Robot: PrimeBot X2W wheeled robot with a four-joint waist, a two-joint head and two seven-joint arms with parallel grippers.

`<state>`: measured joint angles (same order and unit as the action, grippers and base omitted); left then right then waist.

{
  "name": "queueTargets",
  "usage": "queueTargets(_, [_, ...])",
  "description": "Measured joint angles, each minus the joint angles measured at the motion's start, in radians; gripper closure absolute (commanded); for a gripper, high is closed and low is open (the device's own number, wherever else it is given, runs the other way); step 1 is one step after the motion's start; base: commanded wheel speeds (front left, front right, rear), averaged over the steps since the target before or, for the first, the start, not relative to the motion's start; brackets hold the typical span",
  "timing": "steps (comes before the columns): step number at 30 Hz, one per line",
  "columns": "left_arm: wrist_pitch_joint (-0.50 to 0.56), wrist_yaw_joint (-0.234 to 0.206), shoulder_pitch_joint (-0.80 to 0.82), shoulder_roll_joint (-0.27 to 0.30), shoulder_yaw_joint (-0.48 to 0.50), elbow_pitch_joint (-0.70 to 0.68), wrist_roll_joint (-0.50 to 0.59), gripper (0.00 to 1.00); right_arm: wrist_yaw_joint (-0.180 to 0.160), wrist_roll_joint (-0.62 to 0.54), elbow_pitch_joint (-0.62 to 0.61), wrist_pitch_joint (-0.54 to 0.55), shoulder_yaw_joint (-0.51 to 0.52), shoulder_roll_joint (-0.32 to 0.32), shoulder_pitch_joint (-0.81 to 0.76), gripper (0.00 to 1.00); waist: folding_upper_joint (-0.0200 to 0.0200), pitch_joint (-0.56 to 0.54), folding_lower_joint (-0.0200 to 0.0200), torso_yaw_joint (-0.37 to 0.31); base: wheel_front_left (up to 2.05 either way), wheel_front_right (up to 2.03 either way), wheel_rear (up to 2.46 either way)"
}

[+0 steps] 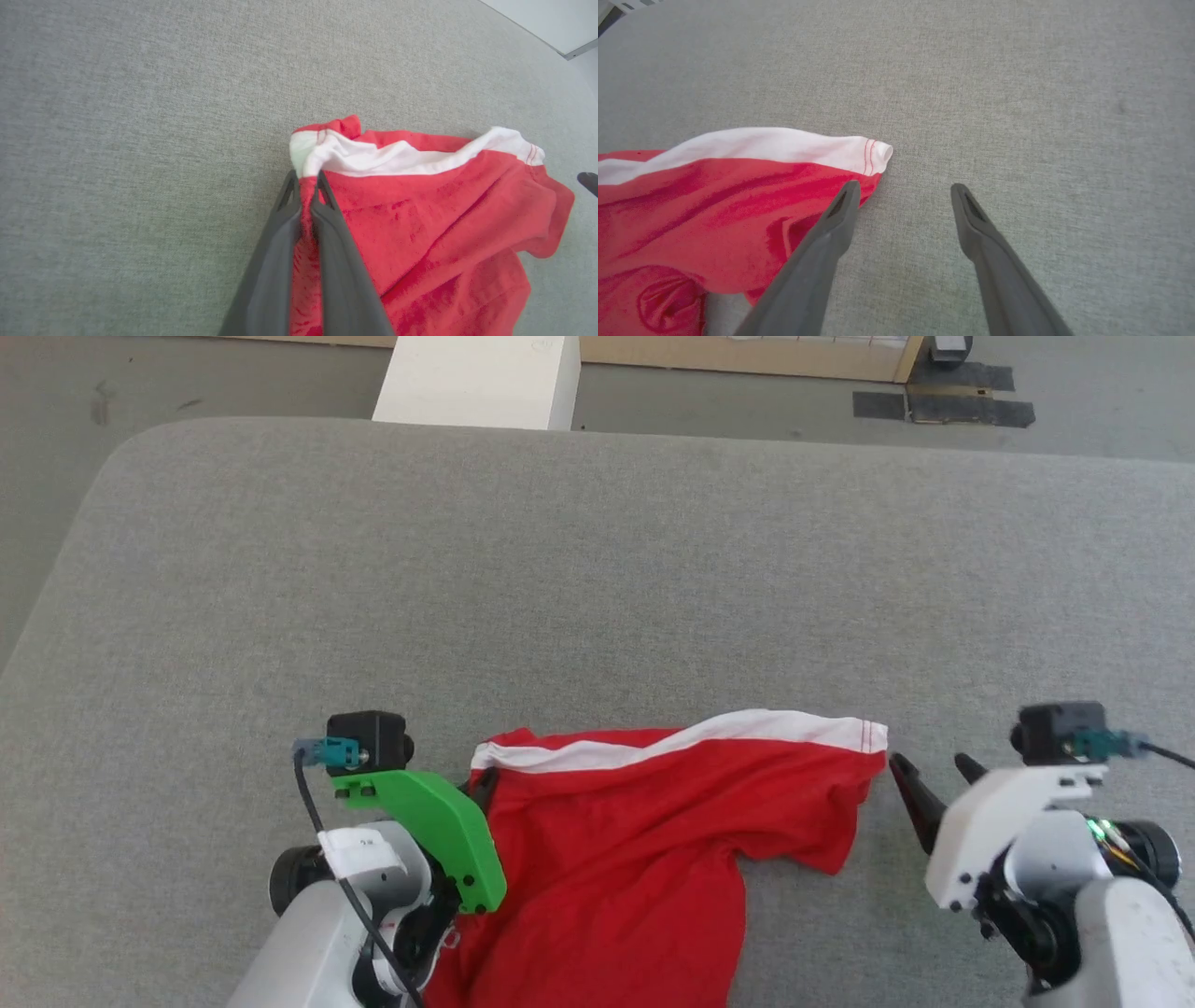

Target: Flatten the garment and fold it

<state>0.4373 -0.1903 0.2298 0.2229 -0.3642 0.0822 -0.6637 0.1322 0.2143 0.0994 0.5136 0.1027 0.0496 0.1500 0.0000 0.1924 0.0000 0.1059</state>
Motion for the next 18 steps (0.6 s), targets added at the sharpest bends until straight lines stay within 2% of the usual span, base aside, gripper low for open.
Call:
queueTargets(8, [0.000,0.000,-0.003,-0.007,-0.008,-0.014,-0.004,1.00,0.000,-0.111,0.114,0.132,-0.088,0.011,0.134,0.00,0.0000,0.028,0.0000,0.009,0.00,0.00,0.00])
queueTargets(16, [-0.001,0.001,-0.001,-0.013,-0.019,-0.015,-0.005,1.00,0.000,-0.137,0.189,0.128,-0.123,0.030,0.186,0.00,0.0000,0.046,0.0000,0.025,0.00,0.00,0.00])
queueTargets(17, [-0.002,0.002,-0.001,-0.013,-0.020,-0.015,-0.005,1.00,0.000,-0.136,0.197,0.129,-0.123,0.030,0.190,0.12,0.0000,0.047,0.0000,0.025,0.00,0.00,0.00])
queueTargets(18, [-0.002,0.003,-0.001,-0.013,-0.022,-0.014,-0.005,1.00,0.000,-0.136,0.206,0.130,-0.124,0.030,0.196,0.61,0.0000,0.047,0.0000,0.026,0.00,0.00,0.00])
